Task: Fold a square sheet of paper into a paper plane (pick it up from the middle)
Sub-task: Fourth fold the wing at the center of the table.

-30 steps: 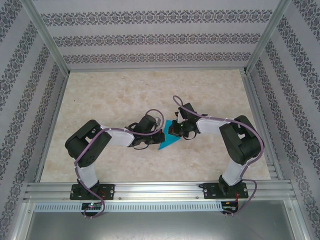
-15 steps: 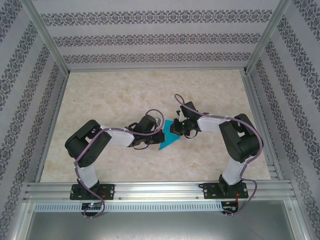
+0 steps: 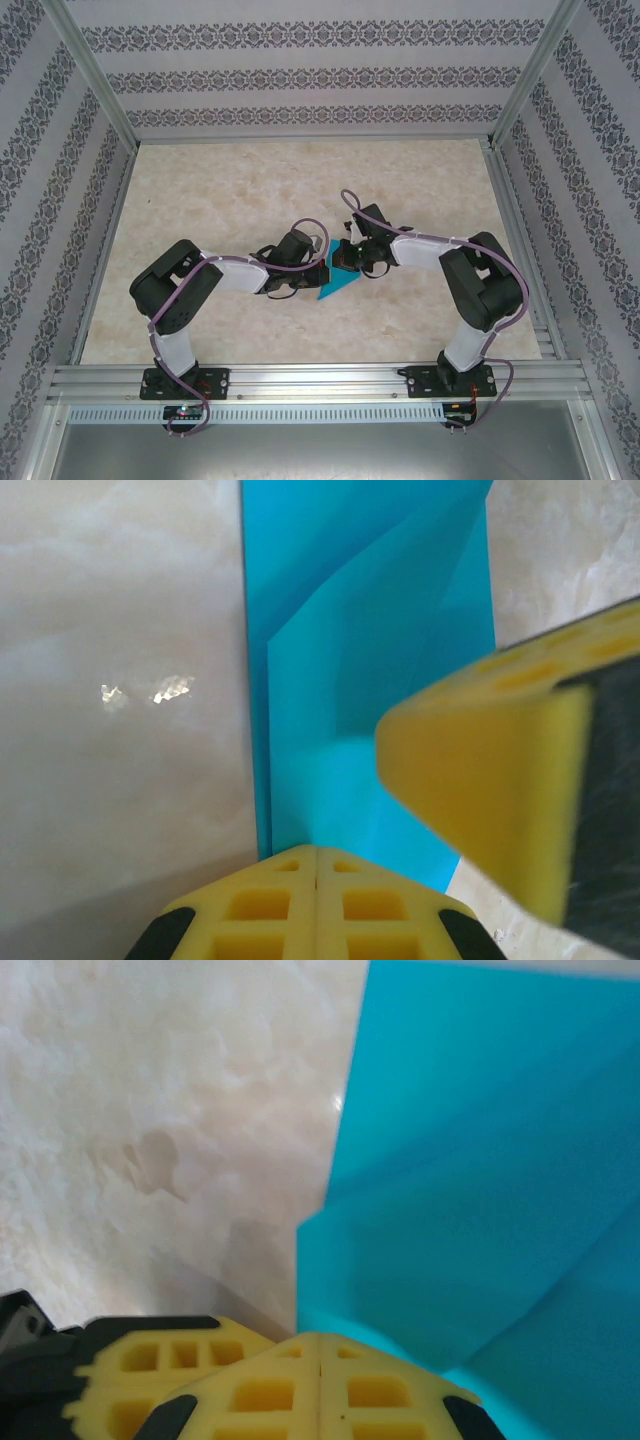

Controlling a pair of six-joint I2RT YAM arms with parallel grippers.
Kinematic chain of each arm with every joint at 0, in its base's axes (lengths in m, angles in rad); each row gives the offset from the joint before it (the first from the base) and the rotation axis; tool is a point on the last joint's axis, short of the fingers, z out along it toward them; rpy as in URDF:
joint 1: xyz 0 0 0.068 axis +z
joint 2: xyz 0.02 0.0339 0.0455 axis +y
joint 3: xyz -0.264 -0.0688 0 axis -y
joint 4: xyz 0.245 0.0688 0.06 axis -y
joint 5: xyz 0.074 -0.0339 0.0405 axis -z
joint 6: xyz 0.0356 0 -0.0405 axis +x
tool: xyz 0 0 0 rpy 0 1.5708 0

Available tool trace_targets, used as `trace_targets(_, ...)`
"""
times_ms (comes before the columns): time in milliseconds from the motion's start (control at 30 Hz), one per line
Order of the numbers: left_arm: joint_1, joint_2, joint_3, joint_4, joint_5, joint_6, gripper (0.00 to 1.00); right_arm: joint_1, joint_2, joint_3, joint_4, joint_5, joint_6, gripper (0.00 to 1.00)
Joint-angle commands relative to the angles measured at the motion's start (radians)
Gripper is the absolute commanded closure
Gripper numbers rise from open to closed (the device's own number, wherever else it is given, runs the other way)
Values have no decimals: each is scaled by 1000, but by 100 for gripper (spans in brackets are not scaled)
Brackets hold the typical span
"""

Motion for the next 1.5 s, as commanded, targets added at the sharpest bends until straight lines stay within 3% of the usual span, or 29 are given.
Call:
trace_targets(0, 11, 23, -32, -206, -50, 24, 100, -1, 37, -27, 30, -14, 12, 100)
trace_targets(233, 10, -24, -30, -220, -51, 36, 100, 10, 48, -59, 36, -22, 22, 100)
trace_targets(600, 11, -195, -82, -153, -16, 32, 100, 108, 19, -126, 86, -15, 111, 100)
trace_targets(833, 11, -159, -79, -125, 13, 35, 100, 127, 31, -125, 104, -17, 130, 100)
trace_targets(1133, 11, -86, -78, -134, 9, 29, 100, 122, 22, -123, 106, -18, 127, 100)
trace_targets(1467, 11, -101, -80, -361, -80, 95, 100, 3, 33, -74, 129, 30, 62, 100)
